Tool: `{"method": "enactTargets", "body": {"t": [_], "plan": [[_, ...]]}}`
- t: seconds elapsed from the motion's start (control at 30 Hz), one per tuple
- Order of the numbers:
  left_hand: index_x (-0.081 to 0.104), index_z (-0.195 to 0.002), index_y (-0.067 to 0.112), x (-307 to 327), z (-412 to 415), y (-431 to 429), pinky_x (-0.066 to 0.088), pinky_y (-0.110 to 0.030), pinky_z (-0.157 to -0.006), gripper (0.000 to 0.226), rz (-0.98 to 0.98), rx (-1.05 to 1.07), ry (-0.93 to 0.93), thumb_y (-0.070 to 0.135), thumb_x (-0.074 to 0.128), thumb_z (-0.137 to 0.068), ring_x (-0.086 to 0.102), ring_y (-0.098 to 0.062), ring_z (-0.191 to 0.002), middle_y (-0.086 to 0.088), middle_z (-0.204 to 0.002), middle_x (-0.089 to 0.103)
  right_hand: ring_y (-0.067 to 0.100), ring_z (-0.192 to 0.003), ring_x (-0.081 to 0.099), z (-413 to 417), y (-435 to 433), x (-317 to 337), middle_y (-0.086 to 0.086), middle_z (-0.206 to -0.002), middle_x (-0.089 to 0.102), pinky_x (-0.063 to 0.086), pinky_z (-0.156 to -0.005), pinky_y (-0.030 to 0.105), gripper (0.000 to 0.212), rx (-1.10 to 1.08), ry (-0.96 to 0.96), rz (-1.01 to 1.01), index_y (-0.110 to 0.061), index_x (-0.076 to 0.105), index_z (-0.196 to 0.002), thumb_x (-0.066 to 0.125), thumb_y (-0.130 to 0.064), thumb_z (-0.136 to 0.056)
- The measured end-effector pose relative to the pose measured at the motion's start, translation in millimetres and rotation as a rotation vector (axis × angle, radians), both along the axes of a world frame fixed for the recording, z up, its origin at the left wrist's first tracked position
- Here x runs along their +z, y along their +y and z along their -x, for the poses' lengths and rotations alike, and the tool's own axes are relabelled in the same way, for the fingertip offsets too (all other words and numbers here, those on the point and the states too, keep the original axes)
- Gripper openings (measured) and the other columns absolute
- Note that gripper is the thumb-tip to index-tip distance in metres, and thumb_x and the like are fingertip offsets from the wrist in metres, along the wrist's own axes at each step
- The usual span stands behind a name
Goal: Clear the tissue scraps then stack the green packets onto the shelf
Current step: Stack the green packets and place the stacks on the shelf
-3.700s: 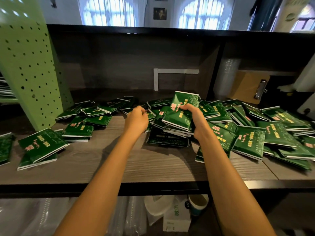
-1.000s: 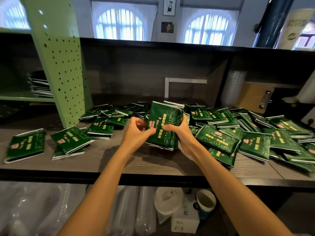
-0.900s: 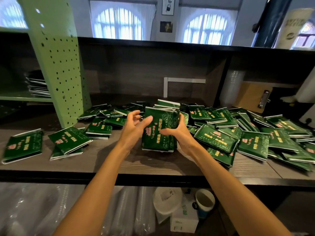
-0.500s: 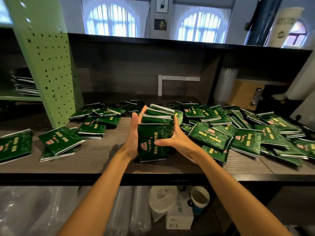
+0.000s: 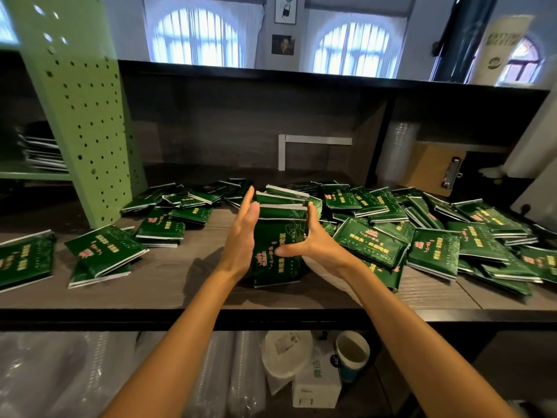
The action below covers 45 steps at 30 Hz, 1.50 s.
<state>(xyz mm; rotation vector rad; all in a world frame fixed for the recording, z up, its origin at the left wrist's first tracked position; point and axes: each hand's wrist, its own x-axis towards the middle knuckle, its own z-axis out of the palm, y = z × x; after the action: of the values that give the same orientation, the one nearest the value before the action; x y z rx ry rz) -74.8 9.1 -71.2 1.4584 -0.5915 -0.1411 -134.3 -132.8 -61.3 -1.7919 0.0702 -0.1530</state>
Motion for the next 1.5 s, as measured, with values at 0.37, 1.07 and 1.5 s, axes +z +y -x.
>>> {"method": "enactTargets", "body": {"t": [0.37,1.07,1.5], "plan": [[0.012,-0.150,0.019,43.7,20.2,-4.5,-0.004,-0.038,-0.117,0.058,-1.001,0.241,-0.752,0.047,0.015,-0.099,-0.002,-0.011,-0.146,0.001,-0.159,0.008,0.009,-0.132,0.025,-2.1,4.9,-9.8,-0.003,-0.147,0.024,0.025,-0.095,0.003,0.110,-0.040,0.019,0.108,-0.008,-0.012,-0.148,0.073,-0.007,-0.078],[0.049,-0.133,0.010,48.1,2.4,2.6,0.040,-0.041,-0.099,0.049,-0.445,0.320,-0.023,0.040,0.038,-0.095,0.050,-0.026,-0.121,-0.011,-0.134,0.053,0.016,-0.115,0.053,-9.4,5.4,-14.0,-0.007,-0.118,0.053,0.046,-0.098,0.036,0.088,-0.027,-0.057,0.028,-0.032,0.021,-0.128,0.078,0.001,-0.069],[0.064,-0.087,0.018,49.4,19.0,-4.8,0.047,-0.026,-0.068,0.027,-0.117,0.185,0.173,0.024,0.040,-0.096,0.062,-0.013,-0.081,0.001,-0.086,0.067,0.016,-0.116,0.055,-9.1,-1.4,-16.5,0.001,-0.127,0.053,0.045,-0.102,0.040,0.087,-0.028,-0.043,0.036,-0.031,0.026,-0.125,0.084,-0.006,-0.064]]}}
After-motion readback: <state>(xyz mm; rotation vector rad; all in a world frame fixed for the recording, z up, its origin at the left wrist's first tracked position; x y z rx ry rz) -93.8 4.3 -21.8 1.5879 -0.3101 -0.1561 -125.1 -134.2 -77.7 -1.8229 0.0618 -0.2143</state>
